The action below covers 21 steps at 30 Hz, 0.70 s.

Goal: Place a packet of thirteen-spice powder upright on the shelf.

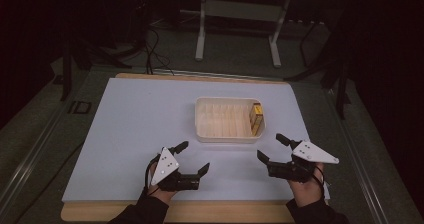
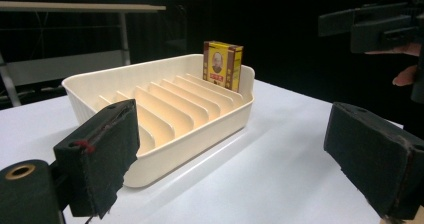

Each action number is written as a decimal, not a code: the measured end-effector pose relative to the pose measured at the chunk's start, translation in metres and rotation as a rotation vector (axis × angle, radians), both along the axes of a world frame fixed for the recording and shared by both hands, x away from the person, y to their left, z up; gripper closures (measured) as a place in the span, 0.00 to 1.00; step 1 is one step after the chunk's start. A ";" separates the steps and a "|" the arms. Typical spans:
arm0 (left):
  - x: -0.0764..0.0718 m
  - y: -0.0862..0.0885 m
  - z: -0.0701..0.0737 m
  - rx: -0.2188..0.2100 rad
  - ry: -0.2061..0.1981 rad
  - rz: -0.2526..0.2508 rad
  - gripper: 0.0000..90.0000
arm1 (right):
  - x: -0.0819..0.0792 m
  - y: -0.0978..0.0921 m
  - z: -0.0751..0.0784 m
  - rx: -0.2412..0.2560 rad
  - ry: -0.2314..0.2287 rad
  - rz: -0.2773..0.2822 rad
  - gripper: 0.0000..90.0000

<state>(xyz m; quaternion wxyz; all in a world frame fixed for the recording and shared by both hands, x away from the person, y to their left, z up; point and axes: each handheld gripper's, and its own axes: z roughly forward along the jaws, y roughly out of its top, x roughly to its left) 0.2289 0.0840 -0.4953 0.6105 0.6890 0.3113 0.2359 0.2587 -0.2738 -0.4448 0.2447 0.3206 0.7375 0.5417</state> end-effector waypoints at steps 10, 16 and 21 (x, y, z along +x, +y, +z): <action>0.000 0.000 0.000 0.002 -0.004 -0.003 0.10 | -0.005 -0.009 -0.019 -0.060 0.054 0.026 0.14; -0.001 -0.001 -0.002 0.004 -0.001 -0.012 0.10 | -0.006 -0.014 -0.022 -0.077 0.054 0.017 0.14; -0.001 -0.002 -0.003 0.011 -0.004 -0.013 0.10 | -0.006 -0.019 -0.028 -0.079 0.083 0.011 0.14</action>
